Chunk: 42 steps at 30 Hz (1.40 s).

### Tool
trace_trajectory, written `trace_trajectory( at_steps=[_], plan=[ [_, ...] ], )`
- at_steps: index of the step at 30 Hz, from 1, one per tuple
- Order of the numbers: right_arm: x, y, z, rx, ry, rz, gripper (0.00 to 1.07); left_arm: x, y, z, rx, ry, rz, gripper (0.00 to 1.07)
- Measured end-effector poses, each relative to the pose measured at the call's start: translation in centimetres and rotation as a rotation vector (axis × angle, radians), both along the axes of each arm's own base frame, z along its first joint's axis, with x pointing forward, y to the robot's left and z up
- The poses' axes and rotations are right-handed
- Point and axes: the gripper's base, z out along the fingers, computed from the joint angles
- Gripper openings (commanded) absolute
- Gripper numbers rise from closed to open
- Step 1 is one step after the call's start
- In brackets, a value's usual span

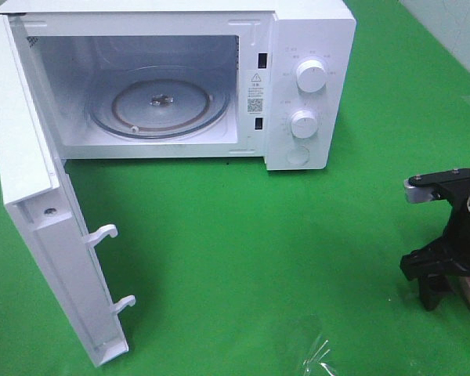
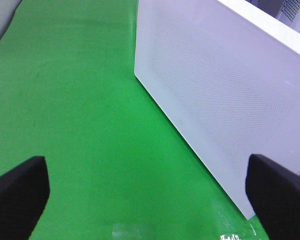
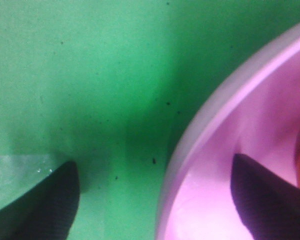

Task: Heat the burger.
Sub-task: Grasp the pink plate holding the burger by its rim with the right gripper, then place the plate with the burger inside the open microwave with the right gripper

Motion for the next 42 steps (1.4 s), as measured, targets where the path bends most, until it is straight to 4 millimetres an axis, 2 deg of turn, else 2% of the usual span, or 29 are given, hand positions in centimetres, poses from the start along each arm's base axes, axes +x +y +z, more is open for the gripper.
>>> trace_trajectory(
  at_steps=[1, 2, 3, 6, 8, 9, 10, 13, 14, 33, 42],
  plan=[
    [0.0, 0.0, 0.0, 0.004, -0.003, -0.006, 0.54, 0.0, 0.0, 0.0, 0.0, 0.0, 0.0, 1.0],
    [0.0, 0.0, 0.0, 0.004, -0.003, -0.006, 0.54, 0.0, 0.0, 0.0, 0.0, 0.0, 0.0, 1.0],
    [0.1, 0.0, -0.1, 0.005, -0.008, -0.008, 0.42, 0.0, 0.0, 0.0, 0.0, 0.0, 0.0, 1.0],
    [0.1, 0.0, 0.0, 0.004, -0.01, -0.006, 0.36, 0.0, 0.0, 0.0, 0.0, 0.0, 0.0, 1.0],
    [0.2, -0.2, -0.1, -0.022, -0.009, 0.022, 0.16, 0.0, 0.0, 0.0, 0.0, 0.0, 0.0, 1.0],
    [0.2, -0.2, -0.1, -0.022, -0.009, 0.022, 0.16, 0.0, 0.0, 0.0, 0.0, 0.0, 0.0, 1.0],
    [0.1, -0.3, -0.2, -0.026, -0.003, 0.016, 0.07, 0.0, 0.0, 0.0, 0.0, 0.0, 0.0, 1.0],
    [0.0, -0.3, -0.2, -0.028, 0.004, 0.008, 0.05, 0.0, 0.0, 0.0, 0.0, 0.0, 0.0, 1.0],
    [0.0, -0.3, -0.2, -0.031, 0.013, 0.007, 0.0, 0.0, 0.0, 0.0, 0.0, 0.0, 0.0, 1.0],
    [-0.2, -0.4, 0.2, -0.052, 0.012, -0.029, 0.0, 0.0, 0.0, 0.0, 0.0, 0.0, 0.0, 1.0],
    [-0.5, 0.1, 0.8, -0.103, -0.011, -0.007, 0.0, 0.0, 0.0, 0.0, 0.0, 0.0, 0.0, 1.0]
  ],
)
